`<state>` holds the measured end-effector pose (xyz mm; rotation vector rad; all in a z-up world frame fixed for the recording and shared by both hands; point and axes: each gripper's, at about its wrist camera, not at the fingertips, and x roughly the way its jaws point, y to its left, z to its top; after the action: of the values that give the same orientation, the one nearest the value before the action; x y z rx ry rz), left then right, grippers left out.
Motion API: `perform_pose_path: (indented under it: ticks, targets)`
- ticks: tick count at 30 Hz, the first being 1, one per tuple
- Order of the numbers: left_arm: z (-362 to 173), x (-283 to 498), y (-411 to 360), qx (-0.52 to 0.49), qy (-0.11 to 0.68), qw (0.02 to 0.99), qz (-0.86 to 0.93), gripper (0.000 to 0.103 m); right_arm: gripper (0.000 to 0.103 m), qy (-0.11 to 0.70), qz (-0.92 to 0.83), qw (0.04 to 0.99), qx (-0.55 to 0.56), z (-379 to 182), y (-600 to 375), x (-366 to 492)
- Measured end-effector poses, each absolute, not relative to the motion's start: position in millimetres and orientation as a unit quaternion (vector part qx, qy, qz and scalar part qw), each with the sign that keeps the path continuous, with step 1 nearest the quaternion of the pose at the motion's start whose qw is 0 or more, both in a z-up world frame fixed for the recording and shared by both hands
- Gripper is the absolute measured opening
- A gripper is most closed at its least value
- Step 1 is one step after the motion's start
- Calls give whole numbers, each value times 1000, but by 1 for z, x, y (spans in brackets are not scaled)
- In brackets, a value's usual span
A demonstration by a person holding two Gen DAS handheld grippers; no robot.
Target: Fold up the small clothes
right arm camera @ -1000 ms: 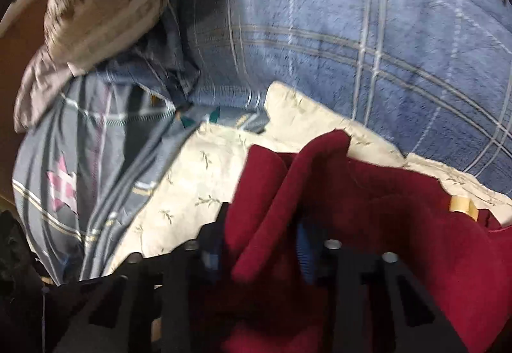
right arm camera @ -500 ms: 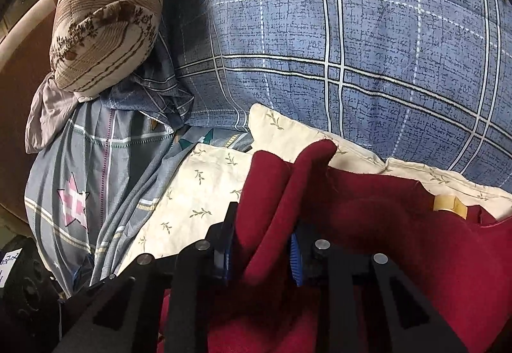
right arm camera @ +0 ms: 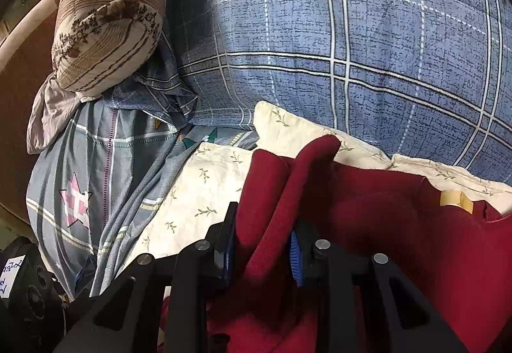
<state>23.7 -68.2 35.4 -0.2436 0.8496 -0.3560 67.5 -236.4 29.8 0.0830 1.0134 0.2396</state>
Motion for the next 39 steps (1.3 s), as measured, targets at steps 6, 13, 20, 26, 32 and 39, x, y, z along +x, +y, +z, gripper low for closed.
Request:
perform_pose_path:
  ticks: [6,13,20,26,32,39]
  targets:
    - [44,13,-70,-113,395,895,-175,25,27,476,118,871,30,39,-237,63]
    - [68,-6,-86,-122,371,897,-206,19,25,459,115,881,19,70,-256,46]
    - [93,-11,-133,-101,364,893,-247,17,23,441,91,893,11,102,-297,22]
    - [102,-3,-199,-79,365,880,-294,17,22,423,44,905,29,123,-359,-3]
    - [84,9,-263,-66,390,859,-327,17,22,415,-9,908,62,121,-425,-28]
    - [49,32,-297,-79,432,824,-357,46,27,445,-66,886,108,69,-487,-29]
